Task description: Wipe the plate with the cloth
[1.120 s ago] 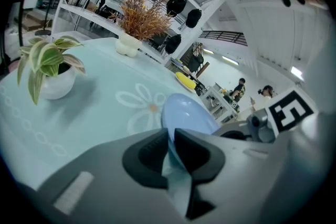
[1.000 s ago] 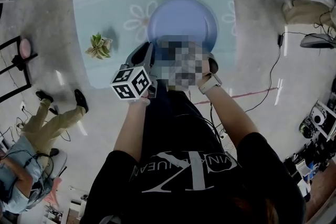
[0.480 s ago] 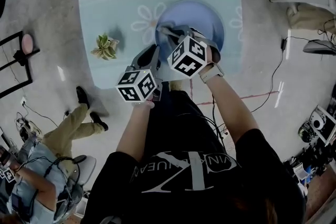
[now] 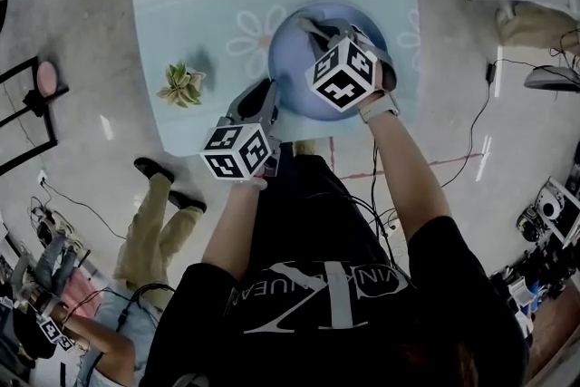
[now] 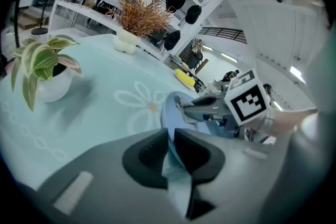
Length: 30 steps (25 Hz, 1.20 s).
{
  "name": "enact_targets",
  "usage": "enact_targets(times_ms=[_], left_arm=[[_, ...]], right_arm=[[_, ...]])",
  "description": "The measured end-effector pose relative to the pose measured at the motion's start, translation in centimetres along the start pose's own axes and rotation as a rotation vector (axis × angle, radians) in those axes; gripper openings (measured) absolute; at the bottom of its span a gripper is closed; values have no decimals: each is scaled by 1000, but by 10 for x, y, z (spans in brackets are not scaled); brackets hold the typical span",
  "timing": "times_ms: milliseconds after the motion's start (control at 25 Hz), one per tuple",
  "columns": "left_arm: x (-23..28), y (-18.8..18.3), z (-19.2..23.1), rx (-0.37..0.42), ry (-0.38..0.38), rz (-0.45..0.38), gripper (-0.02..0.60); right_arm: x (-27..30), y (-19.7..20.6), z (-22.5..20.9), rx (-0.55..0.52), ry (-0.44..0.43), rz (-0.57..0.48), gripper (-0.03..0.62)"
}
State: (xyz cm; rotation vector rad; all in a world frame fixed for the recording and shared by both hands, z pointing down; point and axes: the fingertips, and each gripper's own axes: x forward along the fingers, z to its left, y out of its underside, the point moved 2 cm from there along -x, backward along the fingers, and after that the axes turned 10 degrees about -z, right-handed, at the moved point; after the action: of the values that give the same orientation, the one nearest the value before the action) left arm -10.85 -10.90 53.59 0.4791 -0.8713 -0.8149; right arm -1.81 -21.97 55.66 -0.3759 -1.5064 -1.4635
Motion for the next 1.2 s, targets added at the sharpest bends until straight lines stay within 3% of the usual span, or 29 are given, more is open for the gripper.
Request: enact_targets(times_ms=[560, 1200], left_arm=[[0, 0, 1, 3, -1, 0, 0], [-3, 1, -3, -20, -32, -15, 0]], right_arm=[[-34, 55, -26, 33, 139, 95, 31], [-71, 81, 34, 14, 92, 112, 29]])
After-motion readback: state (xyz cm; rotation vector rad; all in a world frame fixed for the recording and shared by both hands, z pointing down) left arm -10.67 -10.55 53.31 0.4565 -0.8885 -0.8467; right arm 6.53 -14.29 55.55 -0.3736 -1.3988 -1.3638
